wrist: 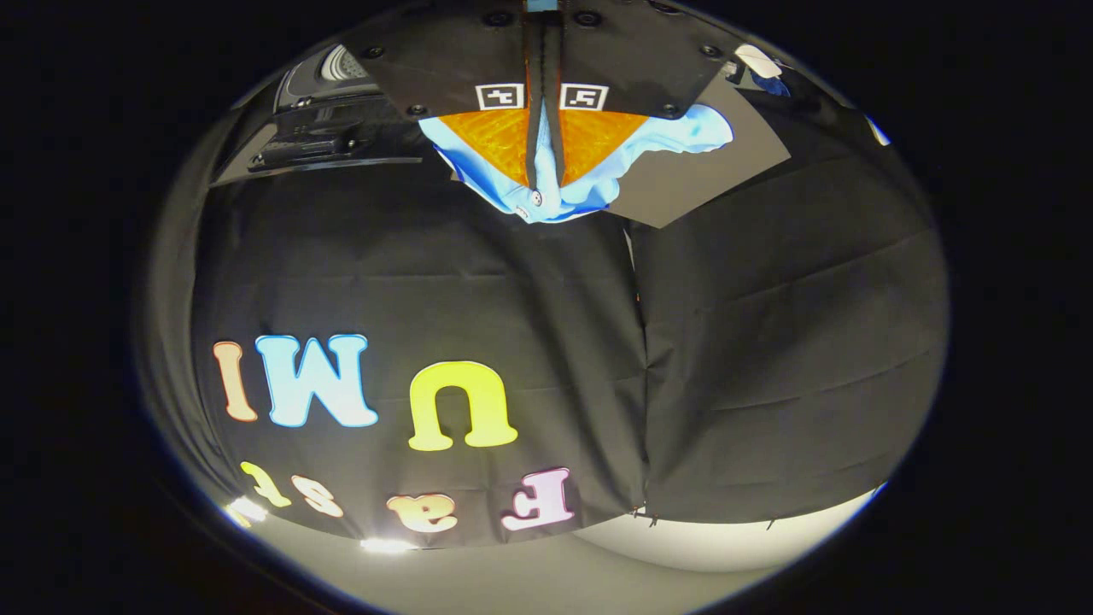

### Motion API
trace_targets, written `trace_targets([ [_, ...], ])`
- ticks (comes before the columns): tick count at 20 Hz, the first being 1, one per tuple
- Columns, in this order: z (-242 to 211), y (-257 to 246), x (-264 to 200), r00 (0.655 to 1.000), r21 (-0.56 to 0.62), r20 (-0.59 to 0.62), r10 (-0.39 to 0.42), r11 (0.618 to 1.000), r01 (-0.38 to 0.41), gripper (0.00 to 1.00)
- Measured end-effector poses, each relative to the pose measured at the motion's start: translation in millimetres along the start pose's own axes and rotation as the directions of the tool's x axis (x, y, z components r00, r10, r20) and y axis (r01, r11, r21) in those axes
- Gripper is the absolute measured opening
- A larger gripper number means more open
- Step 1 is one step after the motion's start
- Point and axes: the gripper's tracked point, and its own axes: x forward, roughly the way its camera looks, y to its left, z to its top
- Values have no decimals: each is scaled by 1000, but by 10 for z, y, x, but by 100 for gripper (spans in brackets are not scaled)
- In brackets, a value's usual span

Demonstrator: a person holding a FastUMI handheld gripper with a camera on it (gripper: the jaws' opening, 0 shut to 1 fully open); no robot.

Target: Put the clothes into the washing machine and then close the washing machine lid.

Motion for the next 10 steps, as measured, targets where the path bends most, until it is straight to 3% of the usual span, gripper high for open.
trace_targets([
  [10, -111, -782, -262, 991, 12, 10, -135, 991, 135, 1],
])
